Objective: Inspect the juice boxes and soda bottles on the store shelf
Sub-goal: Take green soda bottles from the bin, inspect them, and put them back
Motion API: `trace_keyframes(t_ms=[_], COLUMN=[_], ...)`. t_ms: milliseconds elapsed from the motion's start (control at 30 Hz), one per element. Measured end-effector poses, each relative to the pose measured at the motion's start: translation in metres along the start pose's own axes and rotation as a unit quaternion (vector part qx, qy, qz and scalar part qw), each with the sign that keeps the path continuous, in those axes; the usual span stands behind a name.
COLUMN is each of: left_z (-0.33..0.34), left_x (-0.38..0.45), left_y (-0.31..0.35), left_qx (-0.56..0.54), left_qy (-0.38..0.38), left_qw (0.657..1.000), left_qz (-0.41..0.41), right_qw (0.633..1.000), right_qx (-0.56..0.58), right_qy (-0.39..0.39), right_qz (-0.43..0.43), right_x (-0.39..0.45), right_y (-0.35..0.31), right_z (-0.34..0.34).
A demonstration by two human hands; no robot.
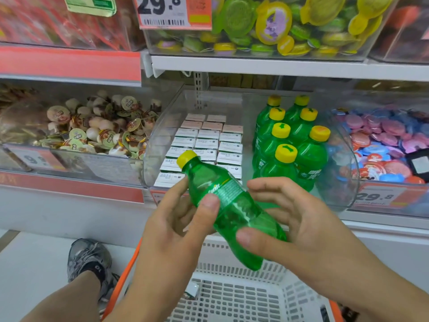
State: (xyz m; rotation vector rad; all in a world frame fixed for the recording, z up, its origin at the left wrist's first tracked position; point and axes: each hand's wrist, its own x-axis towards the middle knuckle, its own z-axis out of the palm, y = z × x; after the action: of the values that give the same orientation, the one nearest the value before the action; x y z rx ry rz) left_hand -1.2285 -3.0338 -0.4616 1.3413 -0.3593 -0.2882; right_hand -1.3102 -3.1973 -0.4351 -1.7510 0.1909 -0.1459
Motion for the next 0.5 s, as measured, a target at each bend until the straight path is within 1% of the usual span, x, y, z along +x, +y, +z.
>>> trace_keyframes(t_ms=[100, 200, 267, 300, 400, 467, 500], left_z=[-0.001, -0.001, -0.001, -0.001, 0.001, 0.001, 0.0], left_x=[-0.001, -0.002, -0.002, -0.001, -0.003, -0.002, 0.0], left_y=[0.0, -0.004, -0.007, -0.008, -0.008, -0.006, -0.004], left_qx=[0.012, -0.053, -0.098, -0.113, -0.147, -0.155, -0.154], left_qy=[0.004, 0.02, 0.029, 0.033, 0.05, 0.05, 0.042], left_qw=[1.0, 0.998, 0.995, 0.993, 0.986, 0.985, 0.985], left_qz=[0.023, 0.009, -0.019, -0.03, -0.053, -0.06, -0.064], right_qw=[0.998, 0.996, 0.997, 0.995, 0.969, 0.949, 0.944], right_qx=[-0.067, -0.089, -0.04, -0.002, 0.091, 0.147, 0.174], right_qy=[0.014, -0.022, -0.049, -0.058, -0.117, -0.147, -0.142], right_qz=[-0.013, -0.006, 0.042, 0.082, 0.199, 0.237, 0.242], right_x=[0.0, 0.002, 0.007, 0.01, 0.016, 0.017, 0.016], right_y=[0.003, -0.001, -0.005, -0.005, -0.006, -0.007, -0.007], right_z=[-0.004, -0.008, -0.015, -0.02, -0.034, -0.04, -0.042])
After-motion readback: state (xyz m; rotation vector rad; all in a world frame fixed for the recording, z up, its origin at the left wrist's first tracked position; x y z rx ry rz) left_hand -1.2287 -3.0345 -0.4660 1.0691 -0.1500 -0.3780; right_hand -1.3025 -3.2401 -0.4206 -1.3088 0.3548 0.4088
